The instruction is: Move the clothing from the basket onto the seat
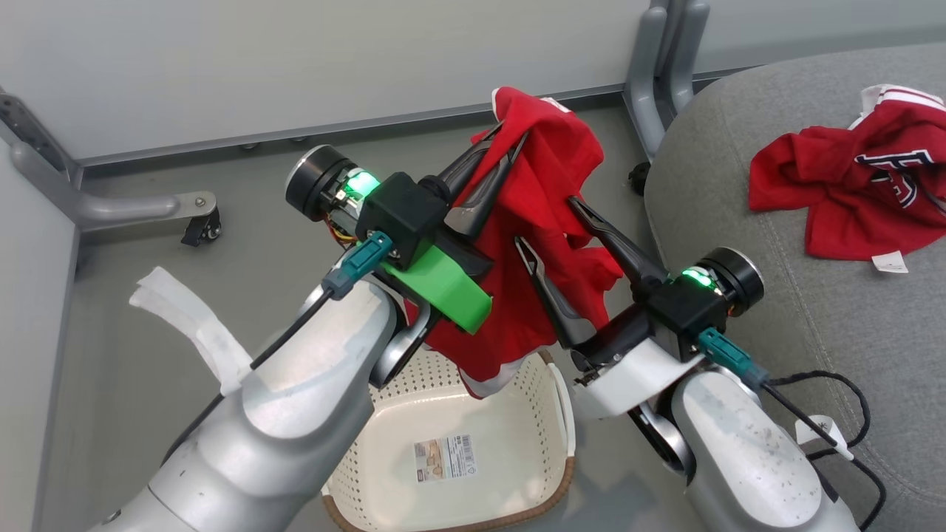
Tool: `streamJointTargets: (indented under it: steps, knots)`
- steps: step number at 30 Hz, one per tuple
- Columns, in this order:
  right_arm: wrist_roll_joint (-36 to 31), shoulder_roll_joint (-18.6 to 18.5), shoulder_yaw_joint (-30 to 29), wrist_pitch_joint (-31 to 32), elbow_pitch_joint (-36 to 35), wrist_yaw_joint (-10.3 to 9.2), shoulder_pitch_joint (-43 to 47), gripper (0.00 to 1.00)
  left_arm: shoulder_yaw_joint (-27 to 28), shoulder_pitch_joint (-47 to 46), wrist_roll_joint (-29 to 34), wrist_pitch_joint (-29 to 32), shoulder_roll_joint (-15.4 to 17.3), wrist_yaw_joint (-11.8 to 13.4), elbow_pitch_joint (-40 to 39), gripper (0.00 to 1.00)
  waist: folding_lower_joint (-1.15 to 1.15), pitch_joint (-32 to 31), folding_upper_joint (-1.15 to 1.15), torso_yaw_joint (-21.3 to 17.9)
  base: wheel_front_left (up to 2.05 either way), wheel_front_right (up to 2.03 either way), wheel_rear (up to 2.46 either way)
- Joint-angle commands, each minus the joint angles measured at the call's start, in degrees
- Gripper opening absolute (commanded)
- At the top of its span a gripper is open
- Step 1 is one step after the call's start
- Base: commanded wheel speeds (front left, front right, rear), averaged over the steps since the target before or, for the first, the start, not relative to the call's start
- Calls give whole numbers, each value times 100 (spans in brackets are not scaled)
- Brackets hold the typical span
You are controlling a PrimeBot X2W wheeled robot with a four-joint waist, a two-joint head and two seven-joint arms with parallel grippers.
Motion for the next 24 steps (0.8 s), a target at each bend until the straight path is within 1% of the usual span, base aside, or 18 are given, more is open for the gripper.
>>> streamJointTargets:
  steps: [1, 5, 10, 11, 12, 13, 24]
  knots:
    - [14, -16, 57, -15, 146, -6, -132, 100, -17, -62, 29, 4, -21, 9, -34, 0, 0, 74, 52, 66, 0, 0, 0]
    - [89, -17, 170, -16, 614, -6, -392, 100, -51, -75, 44, 2, -85, -22, -67, 0, 0, 159, 52, 141, 0, 0, 0]
    - [309, -16, 198, -15, 926, -6, -544, 100, -76, -65, 30, -1, -155, -49, -108, 0, 0, 227, 52, 215, 0, 0, 0]
    - [352, -16, 218, -15, 961, -6, -556, 77, -80, -61, 30, -1, -162, -53, -116, 0, 0, 237, 52, 225, 0, 0, 0]
    - [401, -16, 243, -15, 994, -6, -571, 33, -83, -52, 22, -1, -177, -61, -125, 0, 0, 247, 52, 236, 0, 0, 0]
    - [469, -16, 263, -15, 1025, -6, -586, 0, -87, -42, 18, -2, -188, -53, -133, 0, 0, 255, 52, 245, 0, 0, 0]
    - [739, -16, 104, -15, 976, -6, -459, 0, -116, 171, 9, -3, -247, -110, -106, 0, 0, 228, 52, 256, 0, 0, 0]
